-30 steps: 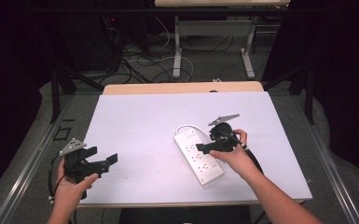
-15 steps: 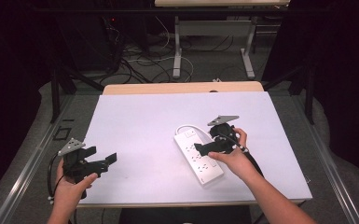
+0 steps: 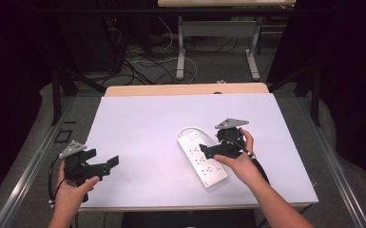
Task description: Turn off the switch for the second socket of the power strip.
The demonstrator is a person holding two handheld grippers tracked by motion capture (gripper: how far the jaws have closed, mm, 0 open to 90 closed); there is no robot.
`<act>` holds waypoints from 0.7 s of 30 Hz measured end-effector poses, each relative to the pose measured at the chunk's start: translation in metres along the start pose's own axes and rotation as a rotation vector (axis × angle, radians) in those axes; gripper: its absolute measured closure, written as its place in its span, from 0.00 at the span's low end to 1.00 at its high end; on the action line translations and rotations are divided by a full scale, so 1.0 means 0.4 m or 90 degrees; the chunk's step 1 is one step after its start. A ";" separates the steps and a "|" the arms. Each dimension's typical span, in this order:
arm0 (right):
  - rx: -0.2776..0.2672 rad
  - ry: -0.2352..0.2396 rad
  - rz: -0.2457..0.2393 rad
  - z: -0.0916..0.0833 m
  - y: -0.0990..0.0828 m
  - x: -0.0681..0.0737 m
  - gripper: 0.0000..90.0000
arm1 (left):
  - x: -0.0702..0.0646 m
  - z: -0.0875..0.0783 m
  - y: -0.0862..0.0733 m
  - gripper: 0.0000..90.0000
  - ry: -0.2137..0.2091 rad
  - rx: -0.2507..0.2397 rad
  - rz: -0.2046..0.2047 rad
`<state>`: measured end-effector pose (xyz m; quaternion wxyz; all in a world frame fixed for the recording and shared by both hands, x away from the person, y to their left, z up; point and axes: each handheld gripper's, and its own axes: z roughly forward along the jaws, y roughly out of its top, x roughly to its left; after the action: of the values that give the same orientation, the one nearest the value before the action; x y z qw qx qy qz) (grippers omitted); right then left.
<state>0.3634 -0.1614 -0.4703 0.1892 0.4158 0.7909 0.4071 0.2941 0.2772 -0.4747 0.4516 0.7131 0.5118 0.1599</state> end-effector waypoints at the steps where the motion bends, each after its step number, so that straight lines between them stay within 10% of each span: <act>1: -0.004 0.001 0.003 -0.004 0.000 -0.002 0.00 | 0.000 0.000 0.000 0.01 0.000 0.000 0.002; 21: -0.047 -0.011 0.044 -0.101 -0.029 -0.066 0.00 | -0.010 0.000 0.001 0.01 0.008 -0.008 0.021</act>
<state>0.3472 -0.2064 -0.4567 0.1973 0.4393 0.7587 0.4387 0.2925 0.2735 -0.4737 0.4503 0.7174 0.5017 0.1754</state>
